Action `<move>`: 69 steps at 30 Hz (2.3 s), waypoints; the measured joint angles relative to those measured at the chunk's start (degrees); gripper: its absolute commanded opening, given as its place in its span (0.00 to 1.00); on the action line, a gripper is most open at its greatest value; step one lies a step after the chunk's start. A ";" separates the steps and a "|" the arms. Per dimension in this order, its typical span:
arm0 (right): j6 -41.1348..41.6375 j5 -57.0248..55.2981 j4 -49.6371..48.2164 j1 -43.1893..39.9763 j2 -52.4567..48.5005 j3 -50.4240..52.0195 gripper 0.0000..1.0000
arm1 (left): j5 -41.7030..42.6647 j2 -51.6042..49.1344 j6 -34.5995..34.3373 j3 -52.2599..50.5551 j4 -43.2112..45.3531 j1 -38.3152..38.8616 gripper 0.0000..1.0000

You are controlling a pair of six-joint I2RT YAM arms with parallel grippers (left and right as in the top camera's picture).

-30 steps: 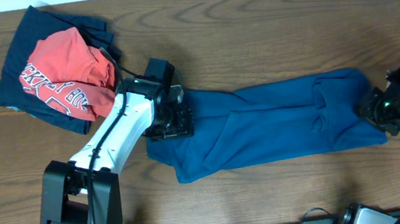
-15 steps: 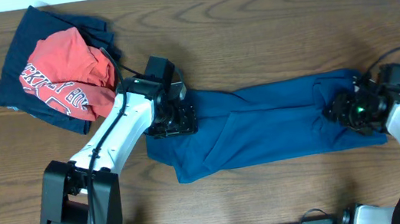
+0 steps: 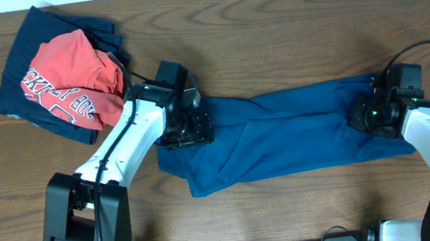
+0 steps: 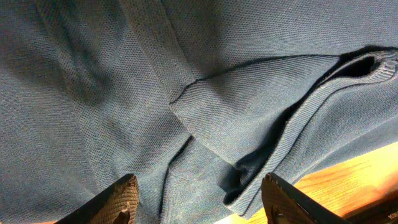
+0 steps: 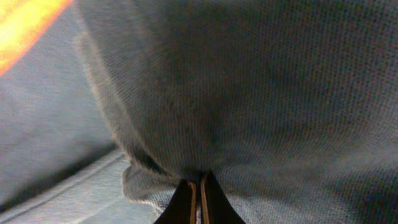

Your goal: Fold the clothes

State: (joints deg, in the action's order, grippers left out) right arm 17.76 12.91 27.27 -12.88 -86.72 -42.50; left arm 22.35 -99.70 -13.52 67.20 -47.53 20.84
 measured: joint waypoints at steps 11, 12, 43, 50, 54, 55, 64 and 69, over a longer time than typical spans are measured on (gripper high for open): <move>2.64 4.39 -1.42 0.00 4.98 0.00 0.28 | 0.22 0.00 -0.02 0.00 0.44 0.00 0.65; 2.54 5.09 -1.77 0.00 5.11 0.00 0.39 | 0.22 0.00 -0.02 0.00 0.57 0.00 0.64; 6.82 -8.17 10.64 -16.59 4.83 5.62 0.15 | 0.46 0.00 -0.02 0.00 1.42 0.00 0.65; -2.08 7.91 9.18 -17.84 8.90 2.19 0.61 | 0.48 0.00 -0.02 0.00 1.42 0.00 0.65; -3.32 11.63 6.12 -17.88 12.09 0.92 0.74 | 0.52 0.02 0.00 0.00 1.05 0.00 0.70; -3.43 11.91 5.18 -18.08 12.50 0.92 0.79 | 0.63 0.09 0.07 0.00 0.63 0.00 0.70; -4.15 11.52 -8.26 -25.05 9.77 0.87 0.76 | 0.87 7.19 1.40 2.49 -3.30 -1.77 0.77; -6.38 13.27 -10.75 -28.81 4.87 0.85 0.75 | 0.90 14.97 1.99 3.58 -4.28 -3.56 0.78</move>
State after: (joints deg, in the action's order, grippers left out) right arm 11.38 26.17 16.51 -41.69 -81.84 -41.65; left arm 23.24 -84.73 -11.53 70.78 -51.81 17.28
